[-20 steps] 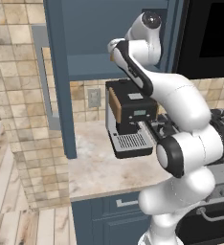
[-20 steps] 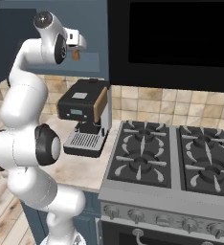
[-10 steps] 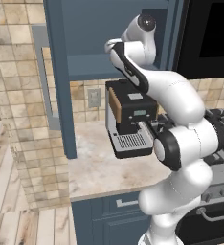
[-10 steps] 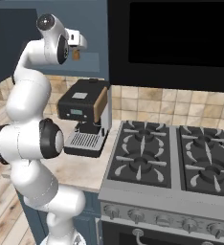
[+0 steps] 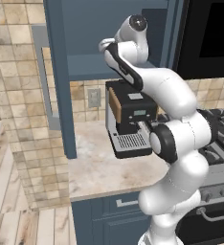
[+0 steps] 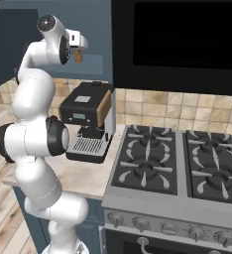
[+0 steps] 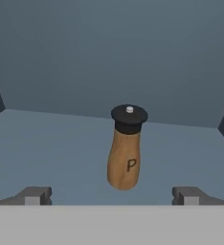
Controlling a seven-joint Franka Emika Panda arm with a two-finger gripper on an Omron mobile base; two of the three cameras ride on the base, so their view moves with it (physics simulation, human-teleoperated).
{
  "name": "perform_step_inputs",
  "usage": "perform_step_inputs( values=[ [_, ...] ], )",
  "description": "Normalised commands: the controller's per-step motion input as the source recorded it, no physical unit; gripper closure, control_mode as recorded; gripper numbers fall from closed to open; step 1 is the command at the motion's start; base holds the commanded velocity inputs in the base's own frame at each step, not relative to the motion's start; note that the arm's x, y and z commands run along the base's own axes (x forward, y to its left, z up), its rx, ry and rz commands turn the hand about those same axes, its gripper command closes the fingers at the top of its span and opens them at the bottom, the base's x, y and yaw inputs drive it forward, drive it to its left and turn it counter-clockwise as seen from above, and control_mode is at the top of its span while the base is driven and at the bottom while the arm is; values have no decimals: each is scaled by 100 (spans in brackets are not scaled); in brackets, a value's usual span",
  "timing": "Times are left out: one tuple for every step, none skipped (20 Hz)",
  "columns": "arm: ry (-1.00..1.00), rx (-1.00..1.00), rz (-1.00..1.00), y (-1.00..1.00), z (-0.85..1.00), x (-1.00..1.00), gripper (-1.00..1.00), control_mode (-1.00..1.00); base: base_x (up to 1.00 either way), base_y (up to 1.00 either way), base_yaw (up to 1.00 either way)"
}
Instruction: Retrieve the shaker from the cabinet and place it next the steak on a plate on the dining table.
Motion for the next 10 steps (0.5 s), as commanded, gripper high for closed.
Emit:
perform_step_inputs(
  values=[
    [0,0,0,0,0,31,-100,-100,0,0,0],
    [0,0,0,0,0,30,-100,-100,0,0,0],
    [0,0,0,0,0,29,-100,-100,0,0,0],
    [0,0,0,0,0,29,-100,-100,0,0,0],
    [0,0,0,0,0,29,-100,-100,0,0,0],
    [0,0,0,0,0,29,-100,-100,0,0,0],
    [0,0,0,0,0,29,-100,-100,0,0,0],
    [0,0,0,0,0,30,-100,-100,0,0,0],
    [0,0,0,0,0,29,-100,-100,0,0,0],
    [0,0,0,0,0,31,-100,-100,0,0,0]
  ],
)
